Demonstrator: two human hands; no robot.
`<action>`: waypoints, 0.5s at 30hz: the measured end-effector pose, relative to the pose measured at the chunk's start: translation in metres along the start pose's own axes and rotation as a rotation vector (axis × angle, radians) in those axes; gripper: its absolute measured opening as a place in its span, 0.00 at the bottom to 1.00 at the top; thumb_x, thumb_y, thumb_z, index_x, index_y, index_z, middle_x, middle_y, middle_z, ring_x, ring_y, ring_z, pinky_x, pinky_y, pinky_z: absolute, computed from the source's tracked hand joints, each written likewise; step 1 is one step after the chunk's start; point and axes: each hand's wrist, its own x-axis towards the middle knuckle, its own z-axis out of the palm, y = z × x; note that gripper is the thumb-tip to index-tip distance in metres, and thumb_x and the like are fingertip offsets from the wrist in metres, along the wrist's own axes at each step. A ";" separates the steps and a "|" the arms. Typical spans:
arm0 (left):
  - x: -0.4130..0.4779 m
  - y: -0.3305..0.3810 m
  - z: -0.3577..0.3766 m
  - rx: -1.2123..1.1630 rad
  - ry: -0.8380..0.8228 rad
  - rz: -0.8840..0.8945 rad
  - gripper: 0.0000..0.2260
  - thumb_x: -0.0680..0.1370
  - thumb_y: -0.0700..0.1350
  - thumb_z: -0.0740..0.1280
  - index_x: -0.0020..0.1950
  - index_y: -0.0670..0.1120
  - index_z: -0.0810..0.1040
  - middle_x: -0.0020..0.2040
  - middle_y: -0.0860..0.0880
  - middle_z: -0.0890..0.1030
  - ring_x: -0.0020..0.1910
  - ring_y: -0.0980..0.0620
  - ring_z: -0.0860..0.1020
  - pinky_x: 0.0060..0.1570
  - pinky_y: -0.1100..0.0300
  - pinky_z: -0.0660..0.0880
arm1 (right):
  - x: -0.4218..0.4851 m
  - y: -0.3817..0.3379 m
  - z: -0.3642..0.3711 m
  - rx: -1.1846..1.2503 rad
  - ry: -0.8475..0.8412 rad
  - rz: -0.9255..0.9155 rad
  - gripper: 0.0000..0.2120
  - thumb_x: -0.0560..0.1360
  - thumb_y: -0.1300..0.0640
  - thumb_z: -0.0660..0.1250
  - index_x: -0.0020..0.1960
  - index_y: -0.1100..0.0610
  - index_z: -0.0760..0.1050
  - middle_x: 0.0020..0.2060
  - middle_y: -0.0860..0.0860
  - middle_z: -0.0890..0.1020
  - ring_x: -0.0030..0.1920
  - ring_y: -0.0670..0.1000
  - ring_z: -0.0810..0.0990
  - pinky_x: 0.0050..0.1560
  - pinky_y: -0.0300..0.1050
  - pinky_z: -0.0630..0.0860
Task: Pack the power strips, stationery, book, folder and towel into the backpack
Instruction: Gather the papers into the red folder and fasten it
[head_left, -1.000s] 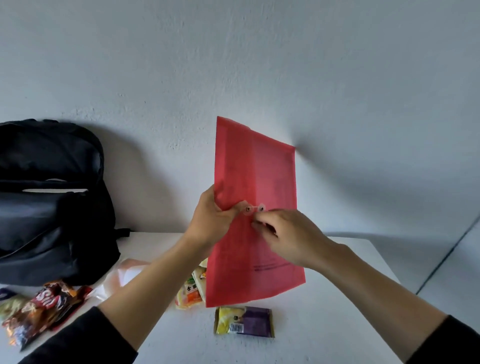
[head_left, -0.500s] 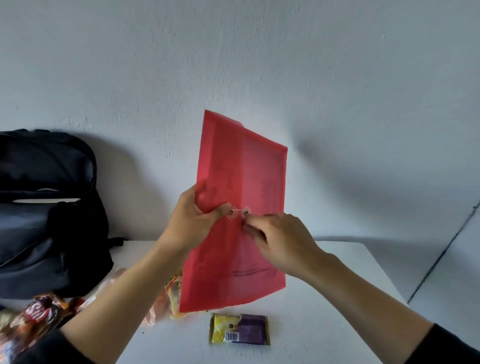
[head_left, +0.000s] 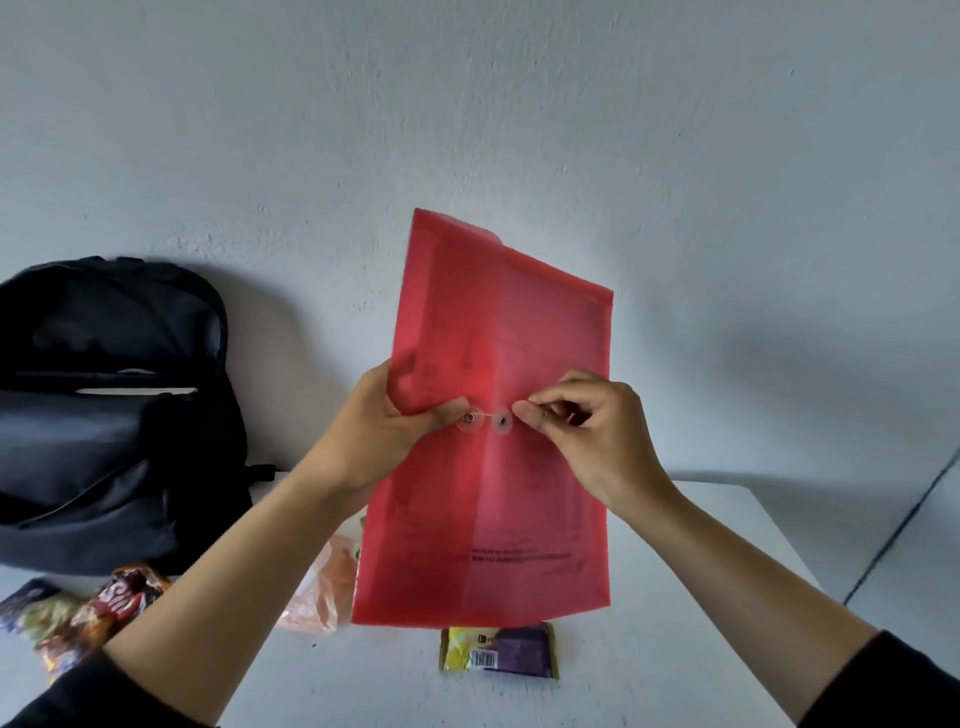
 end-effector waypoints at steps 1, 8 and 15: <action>0.001 0.002 -0.003 -0.040 0.010 -0.005 0.16 0.75 0.32 0.74 0.62 0.41 0.80 0.53 0.40 0.87 0.50 0.44 0.86 0.53 0.47 0.84 | -0.002 0.000 0.000 0.000 -0.004 0.008 0.04 0.72 0.58 0.79 0.40 0.53 0.85 0.31 0.43 0.73 0.34 0.44 0.72 0.37 0.36 0.68; 0.001 0.002 -0.003 -0.027 0.032 0.005 0.15 0.75 0.32 0.74 0.60 0.40 0.80 0.54 0.39 0.87 0.51 0.43 0.86 0.55 0.46 0.83 | -0.017 -0.014 0.011 -0.283 -0.200 -0.316 0.05 0.78 0.60 0.72 0.44 0.59 0.81 0.39 0.44 0.74 0.34 0.46 0.72 0.36 0.40 0.70; -0.008 -0.006 -0.014 -0.023 0.087 -0.042 0.14 0.74 0.33 0.74 0.59 0.40 0.81 0.52 0.40 0.87 0.50 0.43 0.86 0.53 0.44 0.83 | -0.019 -0.002 0.016 -0.243 -0.237 -0.254 0.03 0.76 0.57 0.75 0.45 0.57 0.85 0.36 0.38 0.72 0.33 0.48 0.73 0.35 0.39 0.70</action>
